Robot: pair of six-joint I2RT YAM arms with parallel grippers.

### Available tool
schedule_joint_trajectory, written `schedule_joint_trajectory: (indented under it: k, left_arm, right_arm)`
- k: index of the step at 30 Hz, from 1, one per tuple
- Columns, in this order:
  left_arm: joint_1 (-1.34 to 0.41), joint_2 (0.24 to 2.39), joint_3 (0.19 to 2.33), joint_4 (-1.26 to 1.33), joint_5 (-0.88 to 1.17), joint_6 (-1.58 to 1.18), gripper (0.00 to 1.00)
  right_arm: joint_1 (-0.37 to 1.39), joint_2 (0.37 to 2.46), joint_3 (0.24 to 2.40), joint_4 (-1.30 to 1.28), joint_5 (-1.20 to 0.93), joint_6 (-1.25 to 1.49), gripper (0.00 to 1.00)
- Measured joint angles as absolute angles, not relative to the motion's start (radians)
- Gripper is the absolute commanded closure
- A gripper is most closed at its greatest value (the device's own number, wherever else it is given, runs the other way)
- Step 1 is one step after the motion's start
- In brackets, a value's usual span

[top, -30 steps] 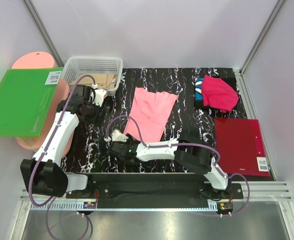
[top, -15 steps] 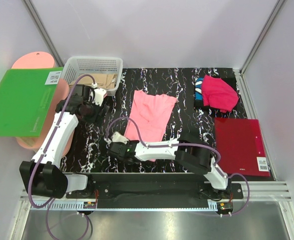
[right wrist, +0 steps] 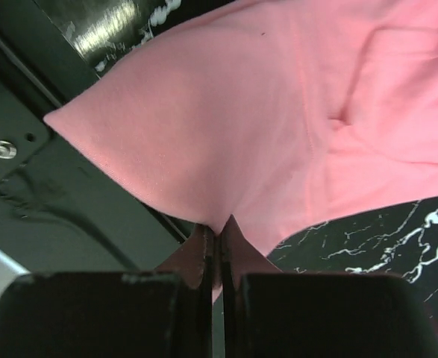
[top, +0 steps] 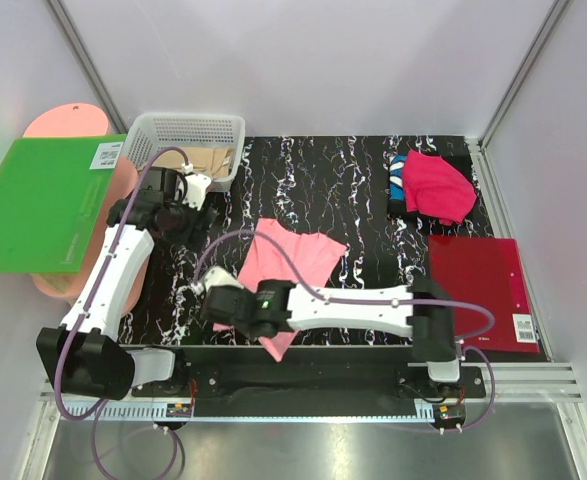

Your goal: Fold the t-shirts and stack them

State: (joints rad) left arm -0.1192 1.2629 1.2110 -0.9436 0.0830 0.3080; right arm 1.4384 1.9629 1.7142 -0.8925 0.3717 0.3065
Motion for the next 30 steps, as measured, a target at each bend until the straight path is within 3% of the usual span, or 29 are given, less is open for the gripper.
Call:
schedule_joint_trajectory:
  k: [7,21,24,25,26,29,30]
  left_arm:
    - [-0.119,1.261,1.221,-0.952,0.083,0.316,0.15]
    - [-0.119,1.261,1.251,-0.974,0.082,0.341,0.15]
    - [-0.119,1.264,1.251,-0.979,0.083,0.344,0.15]
    - [-0.119,1.265,1.251,-0.980,0.083,0.344,0.15]
    - [-0.119,1.267,1.251,-0.982,0.084,0.344,0.15]
    - [-0.119,1.267,1.251,-0.994,0.094,0.348,0.16]
    - [-0.119,1.267,1.251,-0.998,0.097,0.351,0.16]
  right_arm:
    - [1.284,1.830,1.745,-0.901,0.356,0.278,0.98]
    - [0.914,1.922,1.699,-0.791,0.165,0.147,0.97]
    - [0.855,1.967,1.699,-0.762,0.088,0.137,0.82]
    - [0.832,1.982,1.698,-0.752,0.060,0.134,0.60]
    - [0.804,2.000,1.698,-0.742,0.039,0.128,0.49]
    - [0.737,2.051,1.699,-0.723,0.008,0.124,0.22]
    - [0.714,2.072,1.702,-0.722,0.007,0.120,0.18]
